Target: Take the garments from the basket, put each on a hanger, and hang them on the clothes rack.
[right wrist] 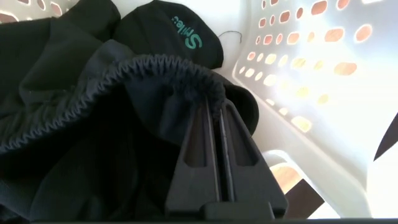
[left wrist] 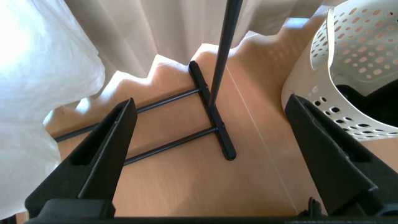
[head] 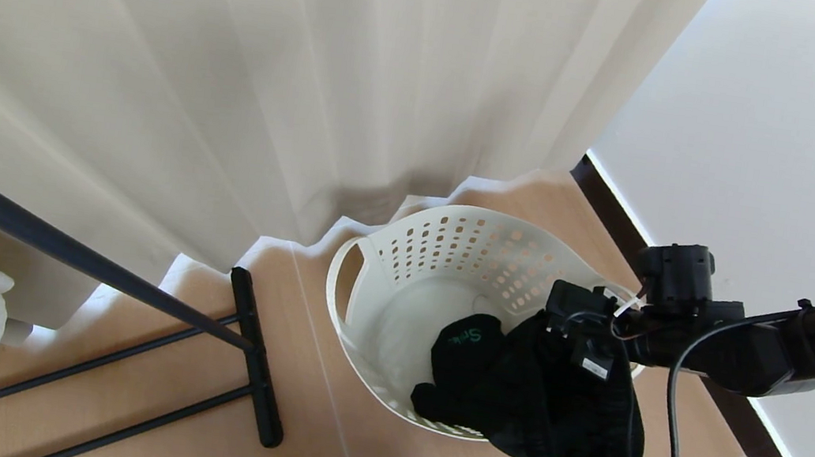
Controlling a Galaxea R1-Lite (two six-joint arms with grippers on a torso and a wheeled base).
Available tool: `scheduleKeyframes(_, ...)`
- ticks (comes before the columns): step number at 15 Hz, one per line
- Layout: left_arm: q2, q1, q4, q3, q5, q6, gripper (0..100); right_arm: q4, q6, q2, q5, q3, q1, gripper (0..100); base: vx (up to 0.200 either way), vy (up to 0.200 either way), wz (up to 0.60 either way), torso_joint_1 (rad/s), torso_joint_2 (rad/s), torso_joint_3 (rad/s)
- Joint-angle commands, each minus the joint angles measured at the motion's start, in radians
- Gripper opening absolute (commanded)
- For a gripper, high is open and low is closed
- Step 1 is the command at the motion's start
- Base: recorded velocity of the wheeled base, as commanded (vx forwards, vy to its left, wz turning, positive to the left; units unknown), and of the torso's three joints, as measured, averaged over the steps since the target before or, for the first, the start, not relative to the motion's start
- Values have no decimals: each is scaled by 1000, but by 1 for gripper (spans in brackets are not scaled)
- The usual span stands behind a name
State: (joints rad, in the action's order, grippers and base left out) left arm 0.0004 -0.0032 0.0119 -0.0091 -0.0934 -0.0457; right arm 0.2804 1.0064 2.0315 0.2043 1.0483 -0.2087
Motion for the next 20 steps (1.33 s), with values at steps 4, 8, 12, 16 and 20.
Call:
scheduleKeyframes(4, 0, 0, 0, 0, -2, 0, 100, -1, -173, -289, -5, -172, -69, 0, 0, 0, 0, 0, 0, 0)
scheduleKeyframes(8, 0, 0, 0, 0, -2, 0, 100, -15, -367, -613, -78, -320, -127, 0, 0, 0, 0, 0, 0, 0)
scheduleKeyframes(12, 0, 0, 0, 3, -2, 4, 100, -17, -603, -830, -305, -387, -302, 0, 0, 0, 0, 0, 0, 0)
scheduleKeyframes(16, 0, 0, -1, 3, -2, 9, 100, -12, -601, -1004, -304, -485, -320, 0, 0, 0, 0, 0, 0, 0)
scheduleKeyframes(20, 0, 0, 0, 3, 0, 9, 100, -6, -601, -1002, -305, -478, -319, 0, 0, 0, 0, 0, 0, 0)
